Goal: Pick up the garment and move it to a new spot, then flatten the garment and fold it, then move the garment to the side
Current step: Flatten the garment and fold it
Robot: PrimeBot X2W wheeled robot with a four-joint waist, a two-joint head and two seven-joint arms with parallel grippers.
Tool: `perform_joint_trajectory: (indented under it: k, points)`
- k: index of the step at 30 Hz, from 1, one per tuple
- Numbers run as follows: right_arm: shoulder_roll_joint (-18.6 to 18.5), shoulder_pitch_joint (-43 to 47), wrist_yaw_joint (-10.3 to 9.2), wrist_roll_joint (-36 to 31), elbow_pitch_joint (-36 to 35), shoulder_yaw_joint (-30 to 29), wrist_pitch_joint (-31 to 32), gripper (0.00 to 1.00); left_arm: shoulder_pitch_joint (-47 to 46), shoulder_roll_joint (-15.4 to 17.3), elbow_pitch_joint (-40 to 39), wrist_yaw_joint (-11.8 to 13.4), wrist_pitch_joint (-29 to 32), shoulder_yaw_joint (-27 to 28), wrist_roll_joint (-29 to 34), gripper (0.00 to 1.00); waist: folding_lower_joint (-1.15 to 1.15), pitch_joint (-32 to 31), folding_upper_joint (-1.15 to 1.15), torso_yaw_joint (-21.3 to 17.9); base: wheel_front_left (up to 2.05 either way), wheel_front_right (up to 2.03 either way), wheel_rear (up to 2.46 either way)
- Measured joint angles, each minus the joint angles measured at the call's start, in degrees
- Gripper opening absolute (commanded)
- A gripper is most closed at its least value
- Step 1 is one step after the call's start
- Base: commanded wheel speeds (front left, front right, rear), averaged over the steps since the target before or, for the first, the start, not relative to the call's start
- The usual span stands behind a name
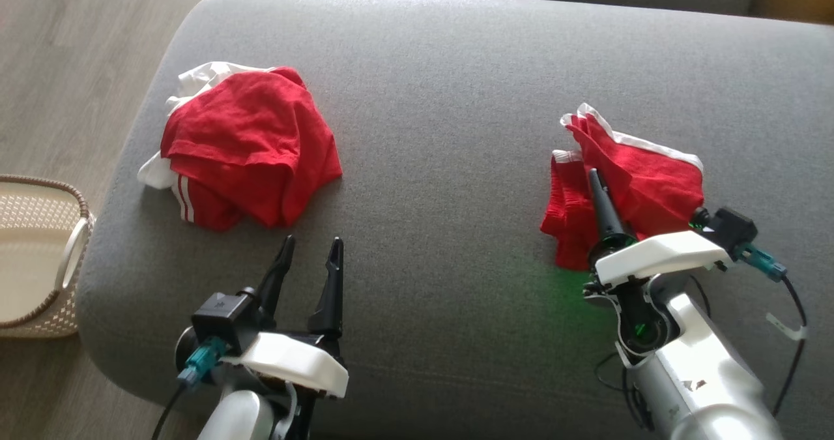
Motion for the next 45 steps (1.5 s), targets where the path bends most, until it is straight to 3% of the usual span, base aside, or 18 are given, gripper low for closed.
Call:
perform_joint_trajectory:
  k: [6,7,8,9,13,19,22,31,37,43,45]
  points:
    - [-0.08,0.01,-0.01,0.81,0.6,3.18,0.0,0.0,-0.07,0.0,0.0,0.02,0.0,-0.34,-0.01,1.0,0.0,0.53,0.0,0.41,0.0,0.0,0.0]
    - [-0.08,0.02,-0.01,0.81,1.1,3.53,0.0,0.07,-0.07,0.0,0.0,0.02,0.0,-0.44,-0.01,1.0,0.0,0.59,0.0,0.45,0.0,0.0,0.0]
    - [-0.08,0.02,0.0,0.81,1.35,3.64,0.0,0.78,-0.07,0.0,0.01,0.02,0.0,-0.53,-0.01,1.0,0.0,0.63,0.0,0.47,0.0,0.0,0.0]
    - [-0.09,0.02,-0.01,0.83,1.47,3.8,0.0,1.0,-0.08,0.0,0.02,0.02,0.0,-0.64,-0.01,1.0,0.0,0.65,0.0,0.47,0.0,0.0,0.0]
    - [-0.23,0.01,0.0,1.34,1.62,6.75,0.0,1.0,-0.09,0.01,0.1,0.04,0.0,-0.97,-0.01,1.0,0.0,0.58,0.0,0.39,0.0,0.0,0.0]
    - [-0.12,0.04,0.0,1.34,6.06,16.34,1.29,1.0,-0.08,0.01,0.21,0.09,0.0,-0.98,-0.02,1.0,0.0,0.3,0.0,-0.24,0.0,0.0,0.0]
    - [-0.22,-0.07,0.0,2.76,8.47,16.77,1.24,1.0,-0.09,0.01,0.2,0.29,0.0,-1.13,-0.6,1.0,0.0,0.35,0.0,-0.6,0.0,0.0,0.0]
    - [-0.24,-2.31,0.0,4.8,7.14,17.63,0.44,1.0,-0.07,0.01,0.01,0.59,0.0,0.68,-0.68,1.0,0.0,-0.41,0.0,-3.76,0.0,0.0,0.0]
    - [-1.65,-1.67,0.0,4.5,0.31,16.28,7.02,1.0,-0.08,0.0,-0.25,0.42,0.0,4.14,0.94,1.0,0.0,-1.84,0.0,-7.09,0.0,0.0,0.0]
    - [-7.76,3.18,0.0,5.03,-12.21,11.21,13.83,1.0,-0.29,0.0,-0.85,-0.6,0.0,8.21,2.35,1.0,0.0,-3.16,0.0,-10.68,0.0,0.0,0.0]
    - [-9.07,6.76,0.0,3.74,-15.92,7.08,14.82,1.0,-0.3,-0.09,-1.15,-1.08,0.0,9.49,2.35,1.0,0.0,-3.52,0.0,-12.18,0.0,0.0,0.0]
